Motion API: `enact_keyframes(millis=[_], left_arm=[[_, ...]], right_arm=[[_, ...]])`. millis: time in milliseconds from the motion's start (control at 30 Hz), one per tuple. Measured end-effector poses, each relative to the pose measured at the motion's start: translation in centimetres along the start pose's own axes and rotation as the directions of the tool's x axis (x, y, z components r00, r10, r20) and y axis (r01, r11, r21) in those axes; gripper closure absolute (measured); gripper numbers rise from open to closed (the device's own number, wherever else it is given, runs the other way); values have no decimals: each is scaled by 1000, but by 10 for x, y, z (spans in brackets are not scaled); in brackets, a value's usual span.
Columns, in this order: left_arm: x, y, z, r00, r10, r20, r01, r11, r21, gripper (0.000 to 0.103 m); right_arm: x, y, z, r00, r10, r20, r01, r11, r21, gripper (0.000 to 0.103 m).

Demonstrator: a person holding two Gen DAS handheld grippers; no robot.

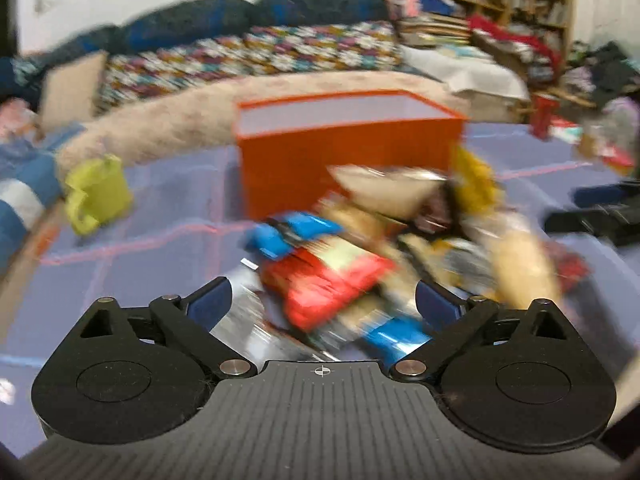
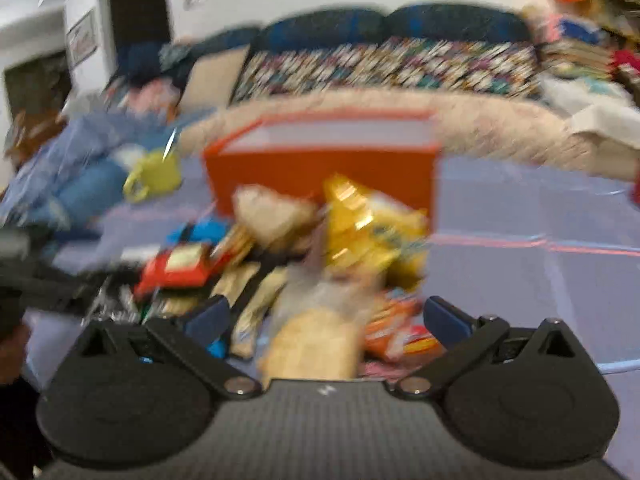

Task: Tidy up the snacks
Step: 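Grasp the blue biscuit packet with the left tool while the right tool grasps the clear round-biscuit bag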

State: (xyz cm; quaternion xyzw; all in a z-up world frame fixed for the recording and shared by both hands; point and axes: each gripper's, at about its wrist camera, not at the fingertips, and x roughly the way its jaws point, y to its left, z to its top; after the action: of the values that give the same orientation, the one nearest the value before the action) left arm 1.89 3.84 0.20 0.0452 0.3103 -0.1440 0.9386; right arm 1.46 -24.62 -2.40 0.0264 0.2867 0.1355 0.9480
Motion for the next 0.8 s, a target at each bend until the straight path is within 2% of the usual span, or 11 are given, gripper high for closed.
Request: enact_keyframes(millis=[67, 133, 200, 333, 467, 633, 800], left_arm=[[-2, -12, -11, 997, -58, -43, 57, 998, -13, 29], [3, -24, -17, 994, -65, -82, 65, 998, -13, 29], [11, -32, -19, 992, -53, -113, 53, 999, -2, 32], [28, -42, -18, 989, -19, -146, 19, 1000, 4, 32], [29, -41, -18, 988, -33, -148, 32, 999, -8, 31], [29, -44, -29, 989, -20, -144, 27, 998, 48, 31], [35, -43, -29, 986, -51, -157, 57, 998, 37, 34]], right_arm=[[-5, -25, -6, 1000, 0, -31, 3, 995, 97, 0], [-6, -45, -16, 997, 19, -75, -4, 980, 199, 0], [-10, -53, -28, 995, 26, -96, -3, 974, 228, 0], [-24, -31, -30, 997, 57, -56, -49, 990, 135, 0], [-17, 6, -19, 996, 86, -16, -86, 996, -8, 1], [9, 32, -19, 996, 59, -68, -64, 995, -73, 1], [26, 38, -27, 993, 8, -118, -20, 995, -98, 3]])
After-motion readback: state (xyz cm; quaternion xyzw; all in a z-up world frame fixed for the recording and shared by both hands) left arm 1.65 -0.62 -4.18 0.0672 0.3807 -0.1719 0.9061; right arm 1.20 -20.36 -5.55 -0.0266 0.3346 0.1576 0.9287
